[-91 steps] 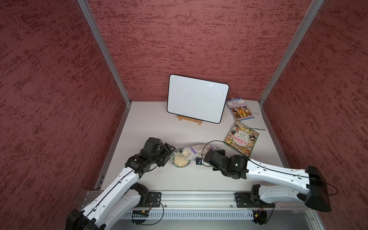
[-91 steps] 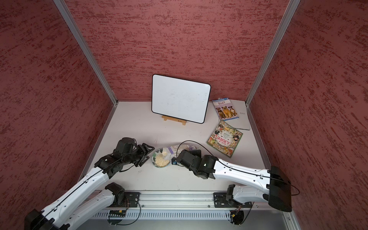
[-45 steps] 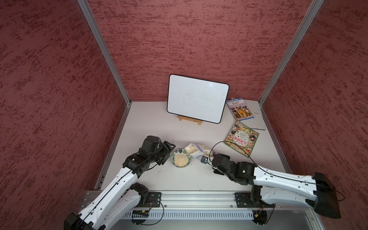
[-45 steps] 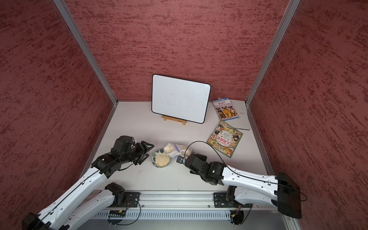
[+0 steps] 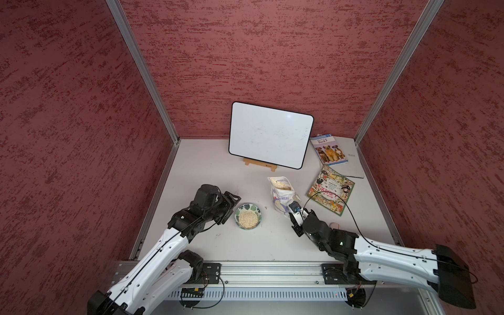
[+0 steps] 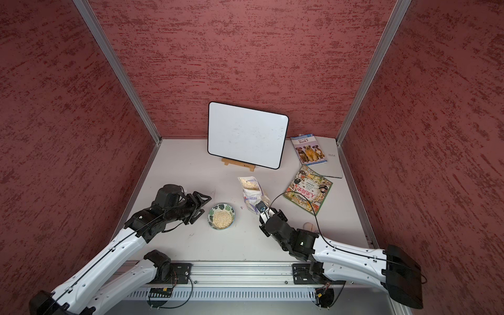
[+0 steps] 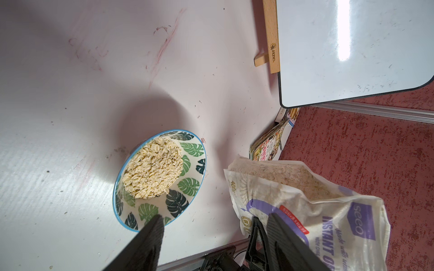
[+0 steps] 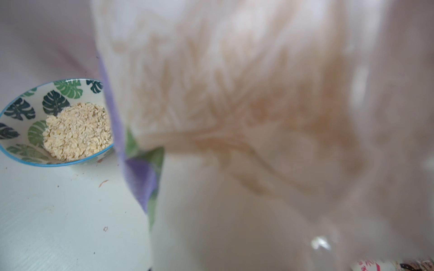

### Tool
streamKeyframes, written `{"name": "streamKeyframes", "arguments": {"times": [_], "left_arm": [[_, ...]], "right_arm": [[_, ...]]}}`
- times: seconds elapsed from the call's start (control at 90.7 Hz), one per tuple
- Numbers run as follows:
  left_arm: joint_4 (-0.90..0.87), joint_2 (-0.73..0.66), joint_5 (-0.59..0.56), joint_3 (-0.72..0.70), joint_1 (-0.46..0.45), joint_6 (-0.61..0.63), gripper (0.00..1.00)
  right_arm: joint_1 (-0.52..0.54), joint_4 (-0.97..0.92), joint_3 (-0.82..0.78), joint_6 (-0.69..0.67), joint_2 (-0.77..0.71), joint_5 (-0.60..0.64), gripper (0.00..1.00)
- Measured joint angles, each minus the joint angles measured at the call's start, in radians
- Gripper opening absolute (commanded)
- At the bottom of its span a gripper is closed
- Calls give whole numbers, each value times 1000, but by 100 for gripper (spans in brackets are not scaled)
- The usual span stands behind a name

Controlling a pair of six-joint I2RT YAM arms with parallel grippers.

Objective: Pour the oats into the breakfast bowl
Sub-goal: Place the oats bag at the center of the board.

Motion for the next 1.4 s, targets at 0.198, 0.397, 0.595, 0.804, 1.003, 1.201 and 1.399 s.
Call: {"name": "streamKeyframes", "arguments": {"times": [0.198,0.397,0.595,0.804,1.003,1.201,1.399], "left_arm": [[9,23,0,5,-10,-6,72],[18,41,0,15,-18,-6,72],[18,43,-2,15,-21,-7,72],[19,52,-2,15,-24,-7,72],[19,54,-5,15,-27,-7,72],[19,54,-8,15,-32,-7,72],[32,54,-8,13,-34,-13,72]], "right_arm": [[-45,204,11,111,243,66,0],[-87,313,68,135,469,85,0],[-135,393,98,159,519,71,0],[-148,411,100,205,571,44,15],[-148,416,100,255,572,34,36],[-146,357,82,272,499,5,47],[-125,309,78,275,433,-8,55]]}}
